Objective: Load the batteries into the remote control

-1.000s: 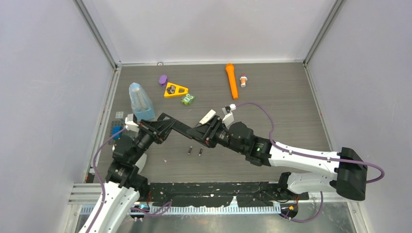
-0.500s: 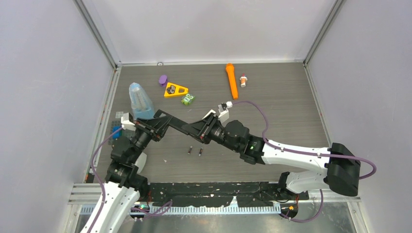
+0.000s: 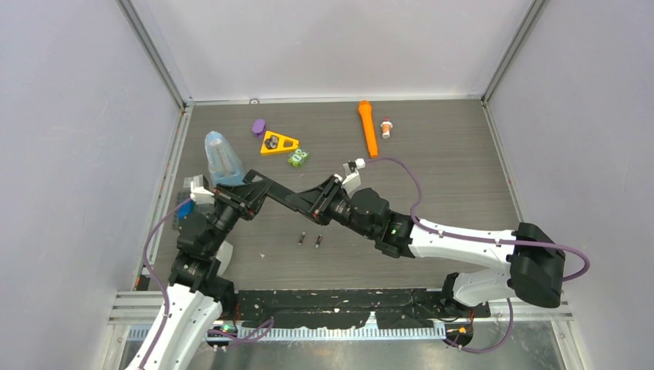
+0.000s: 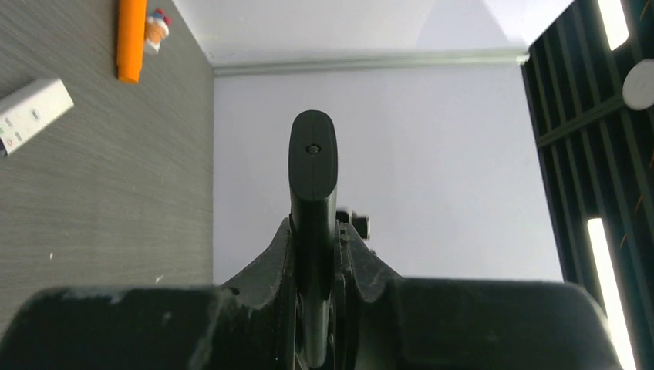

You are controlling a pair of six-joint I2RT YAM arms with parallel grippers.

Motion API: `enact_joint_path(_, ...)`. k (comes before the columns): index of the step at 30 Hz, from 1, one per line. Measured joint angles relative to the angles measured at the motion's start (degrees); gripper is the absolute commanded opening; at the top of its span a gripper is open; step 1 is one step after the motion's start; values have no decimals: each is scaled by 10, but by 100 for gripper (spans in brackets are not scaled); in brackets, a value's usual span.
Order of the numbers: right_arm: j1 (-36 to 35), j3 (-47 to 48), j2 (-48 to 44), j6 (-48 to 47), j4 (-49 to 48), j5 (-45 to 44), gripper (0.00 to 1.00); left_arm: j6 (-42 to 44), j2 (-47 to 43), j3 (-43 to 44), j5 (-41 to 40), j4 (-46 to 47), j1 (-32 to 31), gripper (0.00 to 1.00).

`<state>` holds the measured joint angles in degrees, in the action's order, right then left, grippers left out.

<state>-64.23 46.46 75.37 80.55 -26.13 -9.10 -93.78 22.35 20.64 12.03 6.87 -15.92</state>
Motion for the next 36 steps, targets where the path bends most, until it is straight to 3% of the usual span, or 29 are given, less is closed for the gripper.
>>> enact_joint_path(3,1,1,-3,-20,22,2,47,38,-3,1,39,-2,-4,0)
enact_joint_path(7,9,-3,-33,-59,81,10,75,111,-9,21,89,-37,-18,0)
enact_joint_path(11,31,-13,-116,-124,156,9,89,179,-14,50,113,-54,-21,0)
enact_joint_path(17,35,-11,-269,-256,238,6,90,292,6,97,170,-106,-21,0)
enact_joint_path(21,36,3,-304,-348,289,32,90,348,40,140,254,-123,-21,0)
enact_joint_path(28,19,50,-238,-452,319,149,85,384,60,160,408,-85,-21,0)
enact_joint_path(36,-47,88,-148,-490,313,188,77,390,60,160,486,-43,-21,0)
